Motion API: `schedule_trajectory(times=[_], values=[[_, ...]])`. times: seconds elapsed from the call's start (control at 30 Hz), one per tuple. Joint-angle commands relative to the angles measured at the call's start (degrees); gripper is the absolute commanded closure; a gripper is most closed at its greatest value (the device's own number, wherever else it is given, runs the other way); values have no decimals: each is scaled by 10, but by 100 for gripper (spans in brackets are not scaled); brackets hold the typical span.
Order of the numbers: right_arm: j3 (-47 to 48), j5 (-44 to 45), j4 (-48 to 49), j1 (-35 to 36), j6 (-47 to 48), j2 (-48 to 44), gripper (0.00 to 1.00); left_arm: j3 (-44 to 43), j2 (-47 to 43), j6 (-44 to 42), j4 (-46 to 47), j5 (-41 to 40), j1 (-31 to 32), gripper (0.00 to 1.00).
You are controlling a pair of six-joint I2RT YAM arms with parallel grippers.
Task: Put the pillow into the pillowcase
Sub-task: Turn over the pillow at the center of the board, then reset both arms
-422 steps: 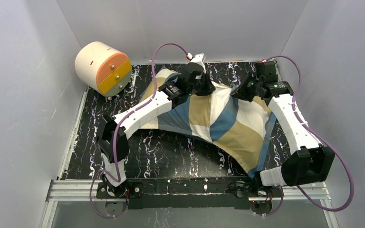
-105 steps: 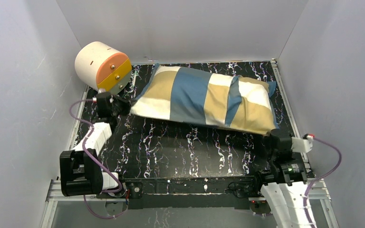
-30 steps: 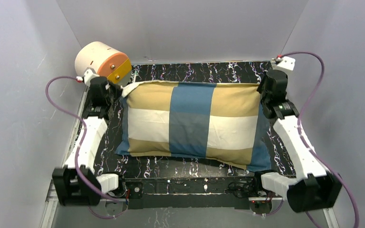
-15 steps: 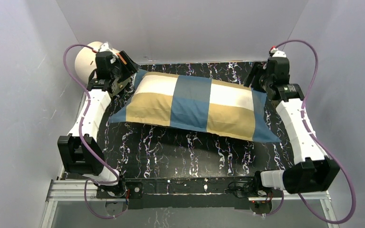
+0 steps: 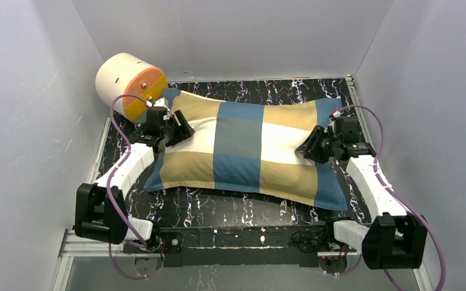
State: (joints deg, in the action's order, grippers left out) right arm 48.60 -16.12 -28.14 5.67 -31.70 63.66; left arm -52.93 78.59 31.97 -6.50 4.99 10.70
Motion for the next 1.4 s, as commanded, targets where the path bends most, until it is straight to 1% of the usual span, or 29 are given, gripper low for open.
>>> schedule_trajectory(times=[0.0,0.07,0.17,0.23,0.27,0.3,0.33,0.37,0.43,0.5,0.67,0.73,0.83,0.93,1.1,1.37], values=[[-10,26,-4,-88,22,31,48,35,-17,-22,-105,-108,-5,36],[29,42,-32,-97,37,37,46,2,-17,-24,-132,-110,-5,36],[94,49,-78,-97,59,34,37,-77,-12,-37,-176,-105,-5,35],[147,41,-144,-96,83,34,32,-140,-8,-58,-195,-59,-4,35],[170,37,-167,-96,89,31,25,-165,-6,-75,-203,-26,-2,32],[188,33,-182,-97,90,18,17,-190,-3,-87,-214,-1,3,25],[194,24,-186,-96,90,8,7,-211,2,-99,-228,23,7,6],[197,15,-187,-96,88,-13,2,-232,6,-107,-248,54,11,2],[207,5,-196,-96,87,-41,1,-259,8,-115,-274,94,20,2],[224,4,-210,-96,78,-62,1,-263,-8,-111,-276,135,29,2],[244,-1,-233,-88,17,-128,1,-270,-68,-59,-203,205,44,2],[254,-3,-237,-88,2,-146,1,-268,-93,-40,-168,207,47,2],[285,-8,-249,-88,-13,-161,1,-266,-114,-22,-149,218,50,2],[318,-28,-247,-87,-17,-170,1,-255,-128,-6,-148,230,57,2],[344,-65,-240,-87,-24,-165,1,-245,-147,37,-178,210,63,2],[348,-65,-235,-88,-29,-164,1,-230,-169,11,-186,186,70,2]])
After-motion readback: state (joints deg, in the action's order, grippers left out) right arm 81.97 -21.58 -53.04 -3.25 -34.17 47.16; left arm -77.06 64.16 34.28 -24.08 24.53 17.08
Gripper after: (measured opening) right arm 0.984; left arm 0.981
